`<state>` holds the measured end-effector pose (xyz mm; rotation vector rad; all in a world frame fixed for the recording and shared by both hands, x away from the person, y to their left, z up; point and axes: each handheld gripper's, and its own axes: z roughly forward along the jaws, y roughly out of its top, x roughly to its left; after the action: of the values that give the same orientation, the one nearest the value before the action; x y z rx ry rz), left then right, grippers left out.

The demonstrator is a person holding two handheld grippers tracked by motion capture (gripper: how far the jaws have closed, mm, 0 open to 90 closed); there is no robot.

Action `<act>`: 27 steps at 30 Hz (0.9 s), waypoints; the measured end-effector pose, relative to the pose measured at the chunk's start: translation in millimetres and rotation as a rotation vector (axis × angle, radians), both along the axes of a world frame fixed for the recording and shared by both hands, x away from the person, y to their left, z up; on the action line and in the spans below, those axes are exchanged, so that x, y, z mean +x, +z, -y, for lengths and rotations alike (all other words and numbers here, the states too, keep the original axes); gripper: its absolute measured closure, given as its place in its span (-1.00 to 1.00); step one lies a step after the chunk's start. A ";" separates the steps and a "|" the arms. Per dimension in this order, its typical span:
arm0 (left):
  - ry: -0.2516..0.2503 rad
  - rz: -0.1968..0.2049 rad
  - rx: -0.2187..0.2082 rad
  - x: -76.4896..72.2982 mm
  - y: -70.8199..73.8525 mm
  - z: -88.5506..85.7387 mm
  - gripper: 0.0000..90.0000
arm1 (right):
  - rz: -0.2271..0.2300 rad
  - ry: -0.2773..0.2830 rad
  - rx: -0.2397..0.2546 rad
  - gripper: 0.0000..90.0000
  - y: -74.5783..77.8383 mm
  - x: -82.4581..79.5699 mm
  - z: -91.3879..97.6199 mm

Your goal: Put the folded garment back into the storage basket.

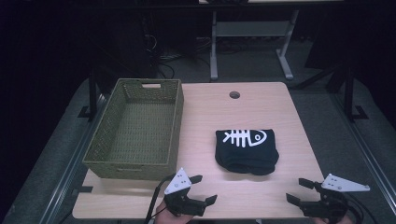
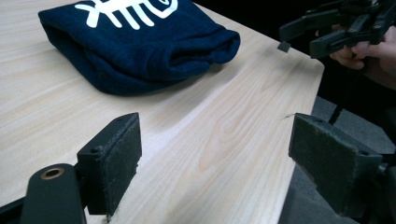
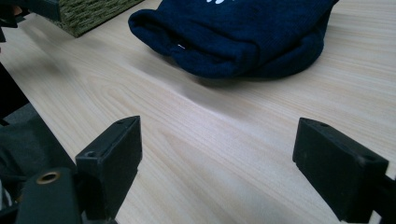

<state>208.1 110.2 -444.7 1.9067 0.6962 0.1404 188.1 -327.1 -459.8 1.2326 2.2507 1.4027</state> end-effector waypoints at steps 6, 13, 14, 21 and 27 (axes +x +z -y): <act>0.010 0.010 0.000 4.0 4.5 3.5 -0.62 | -0.005 0.016 0.004 -0.66 5.7 7.2 -1.1; 0.023 0.004 -0.018 22.0 9.2 13.1 -0.62 | -0.014 0.033 0.003 -0.66 14.0 25.3 -1.4; 0.028 0.004 -0.018 25.7 10.2 16.3 -0.62 | -0.015 0.037 0.003 -0.66 14.8 28.4 -1.6; 0.032 0.008 -0.014 35.9 11.1 24.6 -0.62 | -0.024 0.048 -0.014 -0.66 22.2 44.7 -7.2; 0.033 -0.006 -0.013 48.8 12.0 32.0 -0.62 | -0.032 0.071 -0.037 -0.66 30.7 58.4 -12.3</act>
<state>257.0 78.2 -432.7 1.8849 0.7314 0.1503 246.5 -314.8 -429.1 1.1835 2.3526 1.3680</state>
